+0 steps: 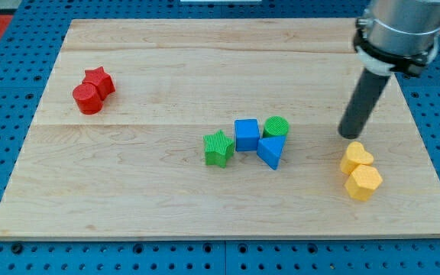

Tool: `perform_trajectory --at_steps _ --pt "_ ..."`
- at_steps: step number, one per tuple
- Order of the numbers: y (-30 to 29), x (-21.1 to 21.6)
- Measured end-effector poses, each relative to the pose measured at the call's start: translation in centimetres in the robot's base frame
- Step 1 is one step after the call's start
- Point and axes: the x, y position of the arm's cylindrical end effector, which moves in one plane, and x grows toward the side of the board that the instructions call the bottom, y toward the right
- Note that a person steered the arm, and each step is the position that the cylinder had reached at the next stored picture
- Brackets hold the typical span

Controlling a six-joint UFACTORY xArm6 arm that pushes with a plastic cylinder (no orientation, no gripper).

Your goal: Push the green circle into the green star

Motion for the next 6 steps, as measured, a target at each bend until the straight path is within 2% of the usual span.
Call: perform_trajectory --at_steps 3,4,5,6 --pt "-16.1 -0.2" --pt "-18.7 -2.3" --pt "-19.2 -6.5" --pt "-22.9 -9.2"
